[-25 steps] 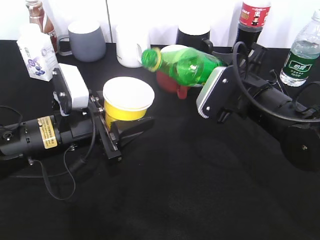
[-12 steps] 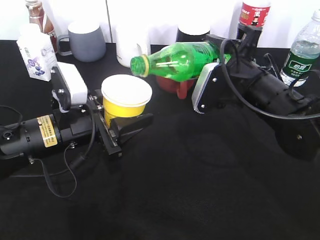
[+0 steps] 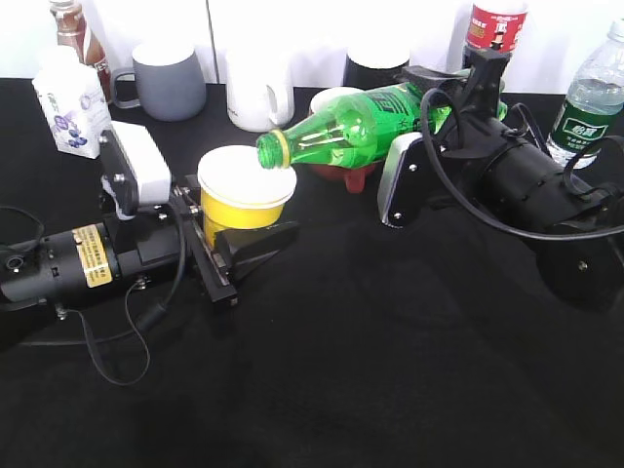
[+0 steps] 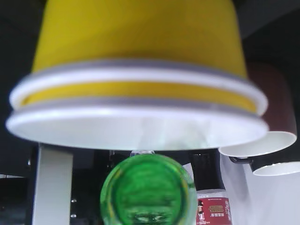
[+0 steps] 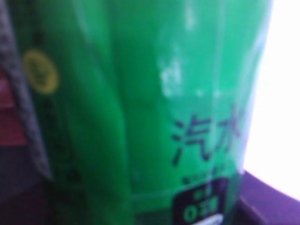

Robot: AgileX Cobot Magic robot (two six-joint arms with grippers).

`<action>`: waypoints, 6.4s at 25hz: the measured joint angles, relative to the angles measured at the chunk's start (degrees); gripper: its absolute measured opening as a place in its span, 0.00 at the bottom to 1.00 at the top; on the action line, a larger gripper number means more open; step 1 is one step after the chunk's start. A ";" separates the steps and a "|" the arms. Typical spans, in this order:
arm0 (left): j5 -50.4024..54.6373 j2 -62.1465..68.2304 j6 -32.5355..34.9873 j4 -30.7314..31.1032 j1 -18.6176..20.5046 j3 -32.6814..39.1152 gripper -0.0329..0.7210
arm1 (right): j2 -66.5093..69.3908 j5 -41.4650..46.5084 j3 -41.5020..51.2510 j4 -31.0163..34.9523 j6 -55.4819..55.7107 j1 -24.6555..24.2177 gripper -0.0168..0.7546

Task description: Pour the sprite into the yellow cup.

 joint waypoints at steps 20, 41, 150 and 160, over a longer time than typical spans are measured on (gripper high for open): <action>0.80 0.04 -0.02 0.26 0.00 0.00 0.65 | 0.00 -0.32 -0.47 0.06 -4.14 0.00 0.57; 0.80 0.38 -0.02 -2.68 0.00 0.00 0.65 | 0.00 -0.32 -0.59 0.89 42.77 0.00 0.57; 138.57 -44.33 6.83 -46.30 6.77 -17.14 0.78 | -40.11 113.25 -12.98 -2.15 90.69 -4.57 0.76; 139.40 -99.10 15.13 -47.13 6.77 -8.06 0.75 | -87.05 127.77 -0.49 -4.48 90.79 -4.57 0.76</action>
